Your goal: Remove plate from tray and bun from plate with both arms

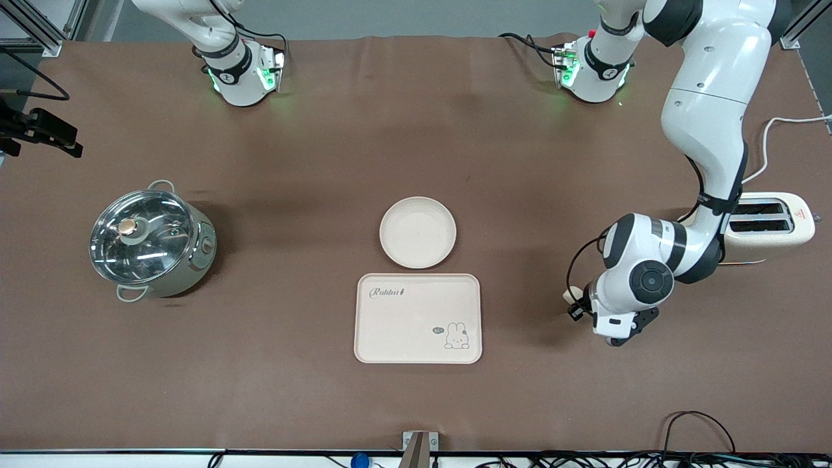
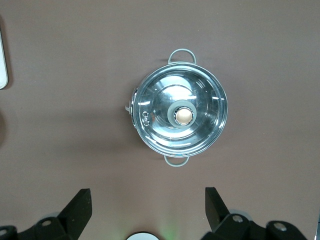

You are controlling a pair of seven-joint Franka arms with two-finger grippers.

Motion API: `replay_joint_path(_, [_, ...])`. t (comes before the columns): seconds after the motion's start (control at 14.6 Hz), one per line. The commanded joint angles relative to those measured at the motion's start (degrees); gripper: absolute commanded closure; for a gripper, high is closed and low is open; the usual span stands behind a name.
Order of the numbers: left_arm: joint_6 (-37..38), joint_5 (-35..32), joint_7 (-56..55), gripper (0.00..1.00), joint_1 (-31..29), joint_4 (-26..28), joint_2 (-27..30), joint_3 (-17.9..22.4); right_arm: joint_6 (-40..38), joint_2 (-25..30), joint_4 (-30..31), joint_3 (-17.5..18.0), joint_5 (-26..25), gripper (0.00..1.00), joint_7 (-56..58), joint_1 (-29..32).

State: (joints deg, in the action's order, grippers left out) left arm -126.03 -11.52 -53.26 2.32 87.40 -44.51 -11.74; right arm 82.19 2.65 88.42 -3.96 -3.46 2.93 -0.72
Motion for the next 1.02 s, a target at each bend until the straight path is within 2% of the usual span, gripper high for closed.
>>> replay_joint_path(0.0, [0.2,-1.1,0.5,0.00,0.0,0.0,2.6,-0.8,-1.2,0.1,-1.3,0.4,-0.2,0.00,-0.2,1.0])
replay_joint_path(0.34, [9.6,0.4,4.1,0.00,-0.1,-1.1,14.9,-2.2,-2.6,0.1,-1.1,0.4,-0.1,0.00,-0.4,0.9])
replay_joint_path(0.55, [18.0,1.6,13.2,0.00,-1.2,-2.1,23.3,-2.3,-1.8,0.1,-1.5,0.4,0.7,0.00,-0.6,0.9])
replay_joint_path(0.75, [24.7,6.5,23.5,0.00,-2.8,-2.1,31.1,-2.1,-1.8,0.2,-1.8,0.4,0.7,0.00,-0.5,1.4])
replay_joint_path(0.96, [32.1,6.9,31.9,0.00,-3.5,-2.1,37.9,-2.2,-1.8,0.2,-1.8,0.4,0.8,0.00,-0.5,1.8])
